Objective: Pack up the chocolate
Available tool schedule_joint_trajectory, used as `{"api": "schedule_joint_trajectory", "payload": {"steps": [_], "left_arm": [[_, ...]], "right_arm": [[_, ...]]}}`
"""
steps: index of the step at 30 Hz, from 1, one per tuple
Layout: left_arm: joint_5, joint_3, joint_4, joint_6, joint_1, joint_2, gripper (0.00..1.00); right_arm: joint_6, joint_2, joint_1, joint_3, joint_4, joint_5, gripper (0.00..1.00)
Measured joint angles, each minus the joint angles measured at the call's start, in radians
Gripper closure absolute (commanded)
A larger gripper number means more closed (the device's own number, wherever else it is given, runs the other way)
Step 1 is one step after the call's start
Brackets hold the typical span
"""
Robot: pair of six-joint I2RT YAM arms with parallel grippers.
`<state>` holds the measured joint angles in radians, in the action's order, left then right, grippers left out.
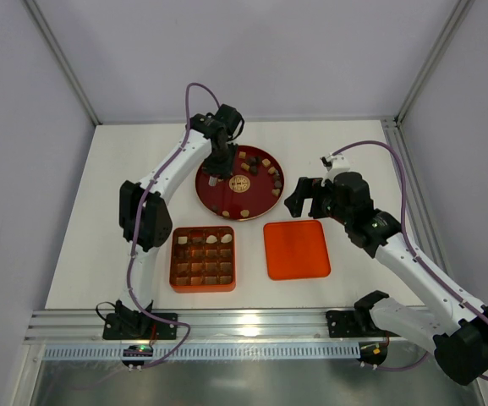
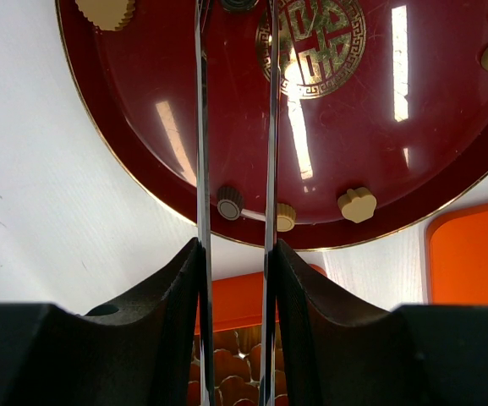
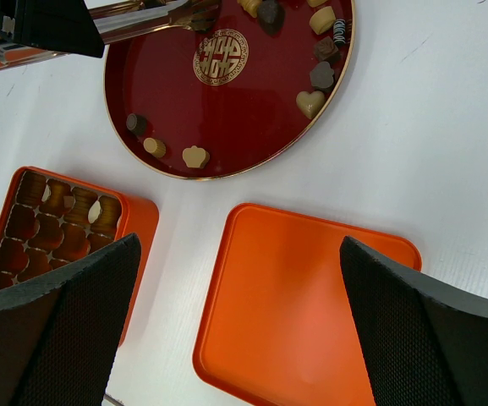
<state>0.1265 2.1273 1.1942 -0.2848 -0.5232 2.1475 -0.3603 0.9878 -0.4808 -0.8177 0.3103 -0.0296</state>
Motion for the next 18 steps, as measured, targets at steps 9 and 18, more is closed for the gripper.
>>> {"api": "schedule_joint_trajectory", "payload": {"steps": [9,18], "left_arm": [[0.0,0.0,0.003,0.0,0.0,-0.002,0.62],[0.0,-0.005,0.011,0.0,0.0,-0.015,0.62]], "right_arm": [[0.0,0.0,0.0,0.0,0.0,0.0,0.0],[0.0,0.0,0.0,0.0,0.0,0.0,0.0]]}}
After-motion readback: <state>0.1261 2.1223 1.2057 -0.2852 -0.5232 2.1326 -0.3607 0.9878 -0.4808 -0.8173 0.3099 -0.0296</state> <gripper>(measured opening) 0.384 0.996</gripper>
